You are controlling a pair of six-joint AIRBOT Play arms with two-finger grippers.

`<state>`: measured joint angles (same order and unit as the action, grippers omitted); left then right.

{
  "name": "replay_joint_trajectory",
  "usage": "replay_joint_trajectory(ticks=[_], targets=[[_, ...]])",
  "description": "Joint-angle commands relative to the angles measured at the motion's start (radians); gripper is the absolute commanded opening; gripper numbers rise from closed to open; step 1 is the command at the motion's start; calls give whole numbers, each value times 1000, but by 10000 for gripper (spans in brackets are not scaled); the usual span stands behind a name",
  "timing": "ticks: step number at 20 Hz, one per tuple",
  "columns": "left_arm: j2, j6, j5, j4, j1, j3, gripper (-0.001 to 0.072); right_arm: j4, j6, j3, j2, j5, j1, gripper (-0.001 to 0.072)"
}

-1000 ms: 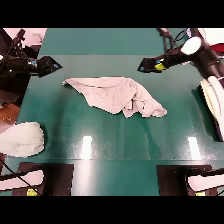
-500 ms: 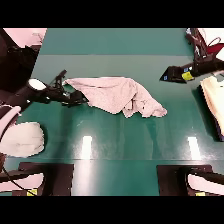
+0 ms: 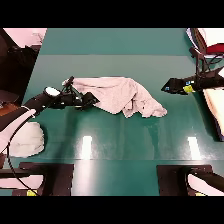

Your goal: Fold the shirts.

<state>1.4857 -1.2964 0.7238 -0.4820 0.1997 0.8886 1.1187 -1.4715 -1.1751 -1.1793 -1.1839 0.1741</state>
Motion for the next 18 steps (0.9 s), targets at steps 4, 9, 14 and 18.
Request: replay_joint_trajectory(ticks=[4, 9, 14, 18], targets=[[7, 15, -59, 64, 13, 35, 22, 35, 0, 20, 3, 11, 0, 529], [-31, 92, 109, -10, 13, 222, 22, 34, 26, 20, -147, -29, 11, 522], [-124, 83, 200, -226, 13, 378, 22, 34, 71, 20, -277, -40, 61, 320], [-195, 53, 240, -306, 2, 463, 22, 36, 93, 19, -247, -1, 49, 15]])
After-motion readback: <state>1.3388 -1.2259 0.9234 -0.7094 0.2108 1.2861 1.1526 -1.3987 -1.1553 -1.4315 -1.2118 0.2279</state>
